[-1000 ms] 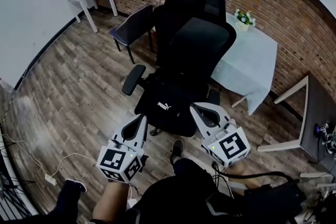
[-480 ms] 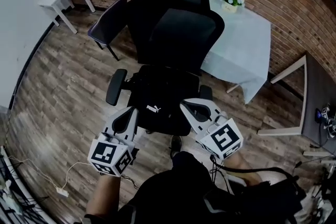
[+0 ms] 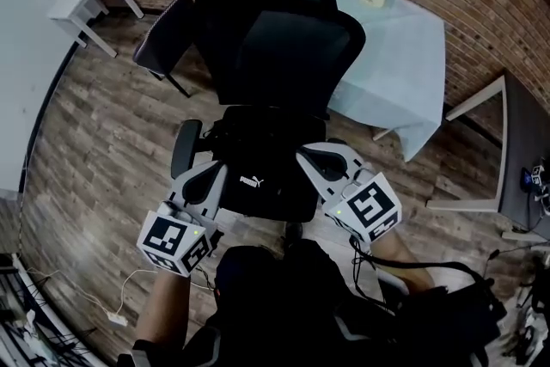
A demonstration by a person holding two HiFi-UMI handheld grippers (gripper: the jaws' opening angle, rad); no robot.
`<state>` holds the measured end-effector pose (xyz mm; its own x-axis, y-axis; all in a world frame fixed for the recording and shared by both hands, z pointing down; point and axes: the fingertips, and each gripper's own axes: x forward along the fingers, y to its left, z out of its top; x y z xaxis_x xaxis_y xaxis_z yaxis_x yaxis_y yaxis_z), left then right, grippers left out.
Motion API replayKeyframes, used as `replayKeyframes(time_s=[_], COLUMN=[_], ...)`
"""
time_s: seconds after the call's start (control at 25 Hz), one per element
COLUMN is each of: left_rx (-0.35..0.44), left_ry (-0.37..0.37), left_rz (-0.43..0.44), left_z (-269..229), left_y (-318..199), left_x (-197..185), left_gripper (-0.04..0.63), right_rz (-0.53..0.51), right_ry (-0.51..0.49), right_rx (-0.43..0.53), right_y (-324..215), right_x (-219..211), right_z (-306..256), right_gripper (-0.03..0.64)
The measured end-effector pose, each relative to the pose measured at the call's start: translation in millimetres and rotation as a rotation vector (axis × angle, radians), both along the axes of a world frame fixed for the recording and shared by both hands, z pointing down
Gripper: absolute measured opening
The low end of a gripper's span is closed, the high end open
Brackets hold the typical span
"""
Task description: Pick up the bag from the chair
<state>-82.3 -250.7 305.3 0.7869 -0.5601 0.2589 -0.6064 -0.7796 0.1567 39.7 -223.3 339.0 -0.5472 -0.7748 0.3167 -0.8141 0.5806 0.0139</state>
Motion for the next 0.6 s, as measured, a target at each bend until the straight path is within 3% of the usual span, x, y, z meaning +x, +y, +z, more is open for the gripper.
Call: replayKeyframes(time_s=[0.44, 0.6], left_rx=[0.006, -0.008], left_ry=[-0.054, -0.092], left_rz=[0.157, 0.245], left_z=[23, 43], left_y=[-70, -94], left_x=[-1, -3], left_gripper=[0.002, 0.002], right_rz=[0.073, 0.076], right_ry=[0.056, 0.083], right_rx=[-0.082, -0.171], right_y=[-46, -63], right_x=[6, 9], right_z=[32, 61], right_gripper=[0.026, 0.131])
